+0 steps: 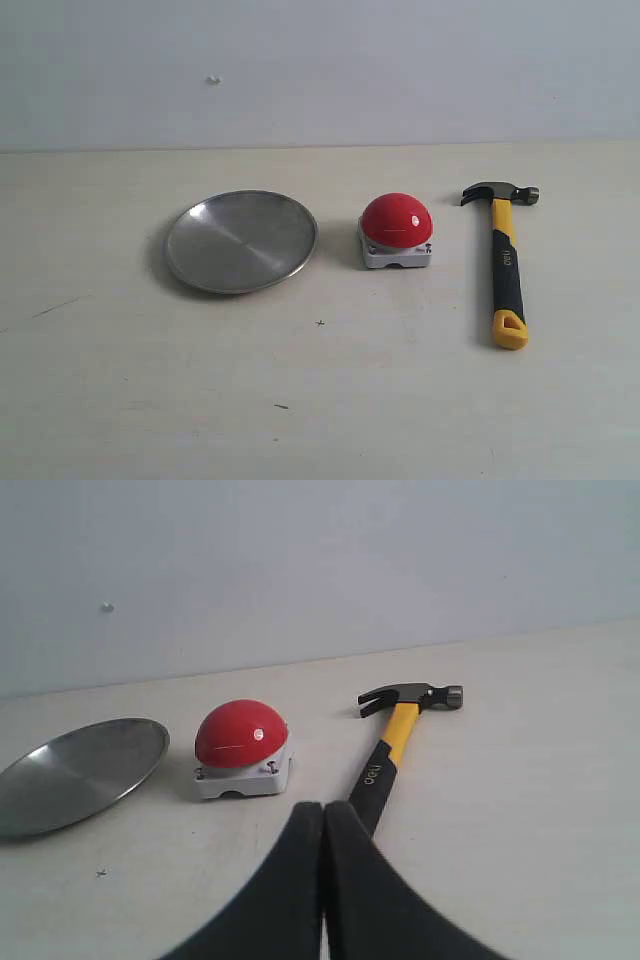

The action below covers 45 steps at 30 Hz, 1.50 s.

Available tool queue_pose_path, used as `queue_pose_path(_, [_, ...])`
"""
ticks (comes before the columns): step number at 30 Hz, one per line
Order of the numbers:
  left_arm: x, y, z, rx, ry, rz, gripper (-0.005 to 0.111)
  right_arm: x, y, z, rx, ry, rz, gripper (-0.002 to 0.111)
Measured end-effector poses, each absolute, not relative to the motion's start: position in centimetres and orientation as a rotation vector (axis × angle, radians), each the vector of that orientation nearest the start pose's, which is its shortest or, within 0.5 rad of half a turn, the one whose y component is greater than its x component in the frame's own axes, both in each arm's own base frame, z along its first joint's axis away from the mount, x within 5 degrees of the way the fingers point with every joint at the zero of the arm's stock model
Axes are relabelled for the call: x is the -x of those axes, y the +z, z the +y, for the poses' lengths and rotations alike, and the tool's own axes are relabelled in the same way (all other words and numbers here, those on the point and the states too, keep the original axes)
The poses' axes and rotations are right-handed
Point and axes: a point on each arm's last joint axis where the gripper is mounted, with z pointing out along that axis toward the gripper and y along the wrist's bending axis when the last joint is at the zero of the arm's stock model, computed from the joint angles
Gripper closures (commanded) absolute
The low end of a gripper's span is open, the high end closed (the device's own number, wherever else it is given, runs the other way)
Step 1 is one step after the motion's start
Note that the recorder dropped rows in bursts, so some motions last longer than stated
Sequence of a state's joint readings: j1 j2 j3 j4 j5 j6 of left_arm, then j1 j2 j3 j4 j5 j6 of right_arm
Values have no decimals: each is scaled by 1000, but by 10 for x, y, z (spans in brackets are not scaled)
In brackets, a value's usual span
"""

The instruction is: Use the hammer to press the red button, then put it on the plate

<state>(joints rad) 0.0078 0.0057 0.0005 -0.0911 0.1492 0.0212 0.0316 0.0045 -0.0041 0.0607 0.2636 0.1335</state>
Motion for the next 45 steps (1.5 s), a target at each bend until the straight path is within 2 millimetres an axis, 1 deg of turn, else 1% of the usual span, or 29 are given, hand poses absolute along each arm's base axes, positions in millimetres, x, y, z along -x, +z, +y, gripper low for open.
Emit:
queue_pose_path(11, [-57, 199, -1, 53, -58, 1638, 107, -55, 191, 3, -129, 178, 1742, 108])
queue_pose_path(13, [-57, 199, -1, 53, -58, 1638, 107, -56, 197, 3, -127, 179, 1670, 108])
queue_pose_path(18, [-57, 199, -1, 53, -58, 1638, 107, -55, 225, 1, -130, 197, 1366, 108])
queue_pose_path(22, [-57, 199, -1, 53, -58, 1638, 107, -51, 238, 0, -147, 227, 1215, 108])
queue_pose_path(24, [-57, 199, -1, 53, -58, 1638, 107, -51, 239, 0, -194, 296, 1194, 108])
queue_pose_path(26, [-57, 199, -1, 53, -58, 1638, 107, -51, 237, 0, -278, 413, 1202, 108])
queue_pose_path(28, [-57, 199, -1, 53, -58, 1638, 107, -52, 236, 0, -336, 492, 1204, 108])
queue_pose_path(31, [-57, 199, -1, 53, -58, 1638, 107, -49, 242, -1, -337, 514, 1135, 108])
queue_pose_path(33, [-57, 199, -1, 53, -58, 1638, 107, -48, 252, -2, -336, 490, 1115, 108])
queue_pose_path(35, [-57, 199, -1, 53, -58, 1638, 107, -51, 273, -5, -352, 449, 1117, 108])
queue_pose_path(37, [-57, 199, -1, 53, -58, 1638, 107, -61, 292, -8, -386, 411, 1153, 108])
queue_pose_path(39, [-57, 199, -1, 53, -58, 1638, 107, -78, 312, -10, -401, 359, 1206, 108])
queue_pose_path(42, [-57, 199, -1, 53, -58, 1638, 107, -121, 332, -10, -370, 246, 1350, 108])
queue_pose_path(45, [-57, 199, -1, 53, -58, 1638, 107, -175, 342, -5, -304, 187, 1537, 108])
